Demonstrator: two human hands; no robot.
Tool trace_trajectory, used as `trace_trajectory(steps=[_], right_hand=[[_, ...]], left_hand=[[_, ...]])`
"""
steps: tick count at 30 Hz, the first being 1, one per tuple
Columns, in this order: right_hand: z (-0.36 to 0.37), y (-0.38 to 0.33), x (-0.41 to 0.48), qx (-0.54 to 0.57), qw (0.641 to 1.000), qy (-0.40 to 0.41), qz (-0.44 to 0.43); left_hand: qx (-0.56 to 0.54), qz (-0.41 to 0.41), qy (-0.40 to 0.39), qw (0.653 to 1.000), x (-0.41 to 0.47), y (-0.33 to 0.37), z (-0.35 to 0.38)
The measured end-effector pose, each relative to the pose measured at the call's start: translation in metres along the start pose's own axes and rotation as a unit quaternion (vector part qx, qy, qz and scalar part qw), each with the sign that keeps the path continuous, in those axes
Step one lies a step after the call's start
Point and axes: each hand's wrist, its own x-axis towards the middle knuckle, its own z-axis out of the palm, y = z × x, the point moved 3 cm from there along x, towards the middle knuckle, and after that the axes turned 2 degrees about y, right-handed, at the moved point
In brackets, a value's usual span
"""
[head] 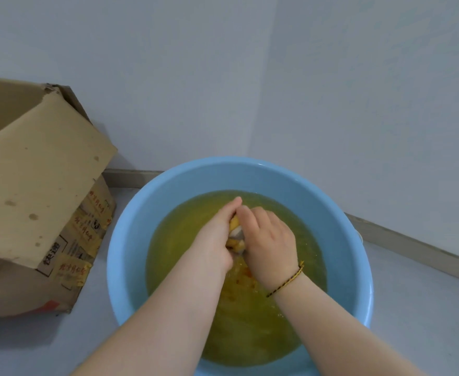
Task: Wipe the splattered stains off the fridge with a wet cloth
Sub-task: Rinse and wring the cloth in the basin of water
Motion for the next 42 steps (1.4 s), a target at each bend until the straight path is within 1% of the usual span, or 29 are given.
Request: trace_trajectory(steps=[2, 4, 5, 7, 9, 10, 11, 12, 13, 15, 17, 21, 25, 28, 30, 32, 34, 35, 37, 39, 41, 42], right_hand=[[-0.003, 0.001, 0.003, 0.066, 0.992, -0.001, 0.103], [-0.012, -0.001, 0.011, 0.149, 0.963, -0.005, 0.226], [-0.013, -0.001, 0.012, 0.194, 0.940, -0.032, 0.279], [-0.012, -0.003, 0.007, 0.290, 0.880, -0.079, 0.367], [-0.012, -0.006, 0.002, 0.371, 0.814, -0.063, 0.442], [-0.010, -0.008, 0.000, 0.411, 0.774, -0.047, 0.479], [-0.006, -0.008, -0.001, 0.438, 0.743, -0.039, 0.505], [-0.004, -0.009, -0.001, 0.451, 0.728, -0.041, 0.515], [-0.002, -0.010, 0.000, 0.455, 0.726, -0.049, 0.513], [0.001, -0.008, 0.003, 0.453, 0.740, -0.073, 0.491], [0.002, -0.007, 0.007, 0.452, 0.752, -0.107, 0.467], [0.005, -0.006, 0.008, 0.455, 0.758, -0.150, 0.442], [0.009, -0.007, 0.008, 0.463, 0.767, -0.165, 0.413], [0.007, -0.004, 0.011, 0.470, 0.770, -0.172, 0.395], [0.006, -0.003, 0.012, 0.484, 0.761, -0.184, 0.389], [0.007, -0.002, 0.013, 0.499, 0.750, -0.186, 0.392], [0.009, 0.003, 0.013, 0.503, 0.744, -0.183, 0.399], [0.009, 0.006, 0.014, 0.512, 0.736, -0.184, 0.403], [0.006, 0.014, 0.016, 0.536, 0.726, -0.177, 0.392], [0.000, 0.024, 0.019, 0.572, 0.717, -0.139, 0.373], [-0.013, 0.034, 0.024, 0.609, 0.686, -0.100, 0.385], [-0.018, 0.037, 0.026, 0.623, 0.674, -0.096, 0.385]], left_hand=[[0.000, 0.079, -0.001, 0.997, -0.003, 0.011, 0.008], [0.010, 0.164, 0.003, 0.986, -0.007, 0.022, 0.016], [0.027, 0.202, 0.004, 0.979, -0.009, 0.026, 0.019], [0.091, 0.281, 0.008, 0.955, -0.013, 0.030, 0.024], [0.194, 0.349, 0.012, 0.917, -0.016, 0.033, 0.028], [0.251, 0.374, 0.006, 0.893, -0.019, 0.035, 0.031], [0.297, 0.391, -0.004, 0.871, -0.020, 0.035, 0.033], [0.324, 0.399, -0.015, 0.857, -0.020, 0.037, 0.034], [0.338, 0.399, -0.025, 0.852, -0.019, 0.038, 0.034], [0.340, 0.394, -0.031, 0.853, -0.015, 0.042, 0.030], [0.316, 0.384, -0.027, 0.867, -0.010, 0.042, 0.026], [0.256, 0.356, -0.023, 0.898, -0.001, 0.039, 0.019], [0.199, 0.315, -0.052, 0.927, 0.005, 0.038, 0.012], [0.166, 0.295, -0.082, 0.937, 0.008, 0.038, 0.011], [0.158, 0.293, -0.090, 0.939, 0.008, 0.039, 0.012], [0.172, 0.300, -0.097, 0.933, 0.005, 0.041, 0.014], [0.187, 0.303, -0.122, 0.926, 0.001, 0.043, 0.017], [0.178, 0.297, -0.146, 0.927, 0.001, 0.044, 0.018], [0.127, 0.265, -0.183, 0.938, 0.002, 0.044, 0.016], [0.079, 0.223, -0.182, 0.954, 0.008, 0.041, 0.009], [0.091, 0.176, -0.190, 0.962, 0.009, 0.033, 0.004], [0.114, 0.154, -0.210, 0.959, 0.008, 0.028, 0.004]])
